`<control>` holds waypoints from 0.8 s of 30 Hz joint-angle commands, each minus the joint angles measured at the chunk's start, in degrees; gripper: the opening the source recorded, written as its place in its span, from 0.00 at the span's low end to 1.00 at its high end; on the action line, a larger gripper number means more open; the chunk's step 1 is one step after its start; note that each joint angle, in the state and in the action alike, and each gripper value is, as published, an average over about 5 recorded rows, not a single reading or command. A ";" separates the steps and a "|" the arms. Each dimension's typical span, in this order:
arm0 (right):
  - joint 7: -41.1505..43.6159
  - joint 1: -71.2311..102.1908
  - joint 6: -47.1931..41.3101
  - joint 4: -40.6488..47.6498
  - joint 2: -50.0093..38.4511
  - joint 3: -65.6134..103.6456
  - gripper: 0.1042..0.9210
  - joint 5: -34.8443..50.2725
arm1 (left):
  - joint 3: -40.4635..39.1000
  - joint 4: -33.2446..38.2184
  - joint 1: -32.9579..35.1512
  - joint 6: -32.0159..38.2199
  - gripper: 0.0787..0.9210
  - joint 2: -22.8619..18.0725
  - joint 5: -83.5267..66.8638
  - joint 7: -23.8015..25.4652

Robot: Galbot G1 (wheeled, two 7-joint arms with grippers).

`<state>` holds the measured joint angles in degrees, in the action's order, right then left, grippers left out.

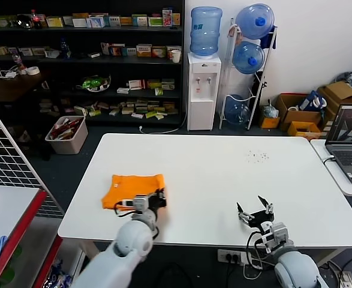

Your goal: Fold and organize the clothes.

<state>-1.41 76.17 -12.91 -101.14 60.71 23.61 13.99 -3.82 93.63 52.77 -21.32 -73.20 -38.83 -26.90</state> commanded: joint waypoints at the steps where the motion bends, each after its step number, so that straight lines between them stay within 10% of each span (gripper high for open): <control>1: 1.42 3.17 1.96 -0.08 -1.45 4.18 0.88 0.94 | -3.40 -13.77 -1.82 7.07 0.09 -21.80 10.28 -0.57; 14: 2.19 1.26 0.98 1.70 -1.67 5.18 0.88 2.31 | -3.50 -8.63 -0.58 20.77 0.22 -19.46 1.88 11.24; 24: 7.73 -0.52 0.78 1.54 2.66 8.45 0.88 2.19 | 3.40 7.34 10.34 27.24 0.57 8.99 12.77 16.24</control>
<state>1.79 76.60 -12.14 -99.84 60.49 29.01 16.00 -6.09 88.49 54.32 -2.99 -85.10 -33.51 -16.83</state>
